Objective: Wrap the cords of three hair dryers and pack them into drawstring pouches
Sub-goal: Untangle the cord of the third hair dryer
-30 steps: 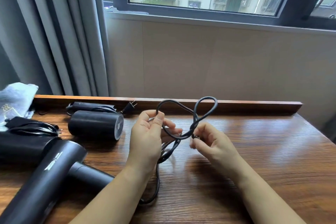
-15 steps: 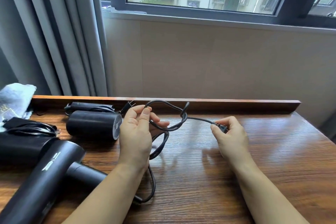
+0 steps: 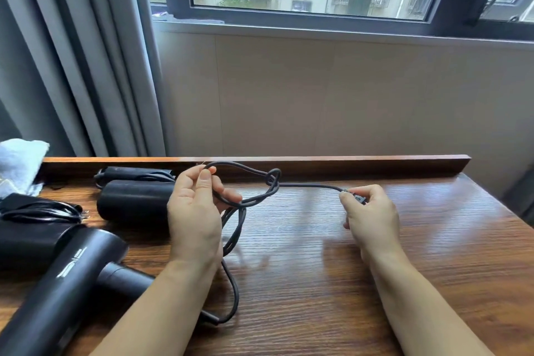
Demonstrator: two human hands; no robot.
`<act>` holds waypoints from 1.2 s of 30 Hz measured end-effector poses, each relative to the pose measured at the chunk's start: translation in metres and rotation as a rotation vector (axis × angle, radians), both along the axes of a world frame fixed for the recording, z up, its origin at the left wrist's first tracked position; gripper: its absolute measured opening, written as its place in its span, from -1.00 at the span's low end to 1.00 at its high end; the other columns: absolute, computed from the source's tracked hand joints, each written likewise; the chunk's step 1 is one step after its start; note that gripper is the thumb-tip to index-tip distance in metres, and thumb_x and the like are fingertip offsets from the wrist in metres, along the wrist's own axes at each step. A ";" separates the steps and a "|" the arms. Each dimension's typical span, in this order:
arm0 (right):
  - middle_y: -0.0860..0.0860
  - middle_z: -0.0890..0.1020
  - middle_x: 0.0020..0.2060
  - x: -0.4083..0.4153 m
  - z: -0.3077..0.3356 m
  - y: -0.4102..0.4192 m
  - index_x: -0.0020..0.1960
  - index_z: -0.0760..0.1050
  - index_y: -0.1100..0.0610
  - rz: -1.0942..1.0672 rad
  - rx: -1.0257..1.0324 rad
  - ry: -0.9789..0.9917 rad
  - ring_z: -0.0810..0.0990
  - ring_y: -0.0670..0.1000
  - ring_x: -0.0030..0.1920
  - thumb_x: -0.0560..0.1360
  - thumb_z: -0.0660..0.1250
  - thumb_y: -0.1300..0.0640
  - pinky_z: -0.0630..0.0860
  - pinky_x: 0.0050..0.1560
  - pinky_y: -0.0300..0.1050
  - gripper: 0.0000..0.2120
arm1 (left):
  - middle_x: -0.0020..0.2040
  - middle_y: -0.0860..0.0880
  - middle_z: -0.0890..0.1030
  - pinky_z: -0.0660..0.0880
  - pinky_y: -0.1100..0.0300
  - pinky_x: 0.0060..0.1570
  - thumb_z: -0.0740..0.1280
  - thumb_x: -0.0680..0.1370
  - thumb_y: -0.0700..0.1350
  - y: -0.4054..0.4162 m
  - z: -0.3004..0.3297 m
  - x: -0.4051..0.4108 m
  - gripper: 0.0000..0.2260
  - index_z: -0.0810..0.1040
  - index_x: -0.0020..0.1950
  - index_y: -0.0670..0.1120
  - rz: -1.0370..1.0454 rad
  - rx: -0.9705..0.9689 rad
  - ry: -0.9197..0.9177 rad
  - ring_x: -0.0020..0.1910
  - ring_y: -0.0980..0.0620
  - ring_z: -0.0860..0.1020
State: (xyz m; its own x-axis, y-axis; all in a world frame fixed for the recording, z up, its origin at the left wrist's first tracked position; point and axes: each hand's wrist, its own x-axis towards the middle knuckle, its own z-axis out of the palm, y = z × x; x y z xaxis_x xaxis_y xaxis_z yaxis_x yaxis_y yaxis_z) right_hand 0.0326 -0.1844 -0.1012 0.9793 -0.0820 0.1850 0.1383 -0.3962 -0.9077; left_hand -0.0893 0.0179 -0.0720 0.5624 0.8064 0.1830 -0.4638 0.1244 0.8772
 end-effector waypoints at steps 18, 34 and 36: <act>0.18 0.56 0.30 -0.040 0.013 0.007 0.40 0.46 0.19 1.136 0.348 0.114 0.42 0.17 0.42 0.53 0.18 -0.27 0.18 0.50 0.24 -0.35 | -0.26 -0.07 0.61 0.64 0.01 -0.28 0.21 0.67 -0.13 -0.021 -0.003 -0.010 -0.88 0.51 0.03 -0.12 -0.172 0.219 0.252 -0.34 -0.13 0.68; -0.08 0.45 -0.39 -0.031 0.005 0.019 -0.15 0.61 0.04 0.559 0.176 0.087 0.39 -0.06 -0.29 0.40 0.55 0.08 0.34 -0.21 -0.11 -0.87 | -0.15 0.33 0.61 0.46 0.37 -0.13 0.34 0.59 -0.15 -0.042 -0.019 -0.016 -0.79 0.50 0.11 0.17 -0.341 1.008 0.136 -0.16 0.20 0.63; -0.11 0.55 -0.39 -0.029 0.003 0.020 -0.15 0.66 0.07 0.496 0.181 0.088 0.47 -0.12 -0.31 0.48 0.49 0.18 0.40 -0.19 -0.15 -0.95 | -0.15 0.29 0.62 0.49 0.31 -0.13 0.33 0.60 -0.16 -0.041 -0.019 -0.015 -0.82 0.50 0.08 0.12 -0.335 0.977 0.142 -0.16 0.17 0.64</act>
